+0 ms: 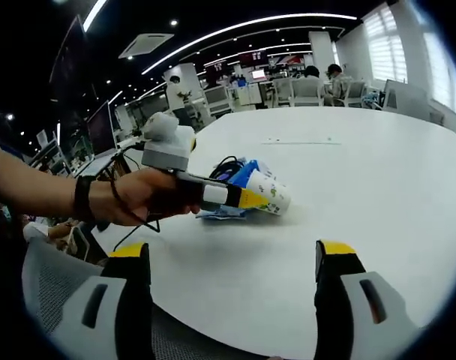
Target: Arrange the tabletop items into an orderly group along one side of the table until the central work area is clear of visible clutter.
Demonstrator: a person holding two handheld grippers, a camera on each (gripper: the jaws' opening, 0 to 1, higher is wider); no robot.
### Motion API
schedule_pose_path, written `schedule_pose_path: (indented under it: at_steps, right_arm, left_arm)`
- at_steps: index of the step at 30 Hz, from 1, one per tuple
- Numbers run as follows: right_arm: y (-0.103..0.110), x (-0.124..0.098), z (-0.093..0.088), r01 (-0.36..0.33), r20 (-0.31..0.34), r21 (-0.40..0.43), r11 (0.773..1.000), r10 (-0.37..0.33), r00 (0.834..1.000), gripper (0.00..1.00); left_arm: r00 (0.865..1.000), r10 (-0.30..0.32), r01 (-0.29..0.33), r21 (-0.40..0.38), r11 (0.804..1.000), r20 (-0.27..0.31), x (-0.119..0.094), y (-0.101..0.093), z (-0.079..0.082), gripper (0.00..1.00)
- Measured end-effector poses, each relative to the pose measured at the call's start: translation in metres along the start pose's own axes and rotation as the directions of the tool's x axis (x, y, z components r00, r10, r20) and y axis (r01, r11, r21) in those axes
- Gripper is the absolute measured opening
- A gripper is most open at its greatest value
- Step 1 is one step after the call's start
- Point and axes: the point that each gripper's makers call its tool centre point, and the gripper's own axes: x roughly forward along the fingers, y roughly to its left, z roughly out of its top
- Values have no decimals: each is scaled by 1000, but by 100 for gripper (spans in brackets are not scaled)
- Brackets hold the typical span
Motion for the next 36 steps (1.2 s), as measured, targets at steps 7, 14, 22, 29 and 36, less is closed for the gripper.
schedule_pose_path:
  at_steps: [7,14,22,29,36]
  right_arm:
    - [-3,-1,0,3,9,14,1000,-4,1000,90]
    - [-2,-1,1,6,13,15,1000,-6,1000,90]
    - [0,0,0,5,10,9,1000,-5,1000,90]
    - [0,0,1,3,14,9,1000,-3,1000,89]
    - [2,0,1,-1,10,7,1000,1,1000,88]
  left_arm:
    - [998,64,-64,11,998,-12,8,6,-4,1]
    - [999,24,-24,-10,1000,35,-3,-5,13,0]
    - [994,37,-39,16,999,107,-35,-2,43,0]
    - [979,116,-119,9,993,170,-70,30,64,0]
    - [959,204,-207,-7,978,195,-99,68,70,0]
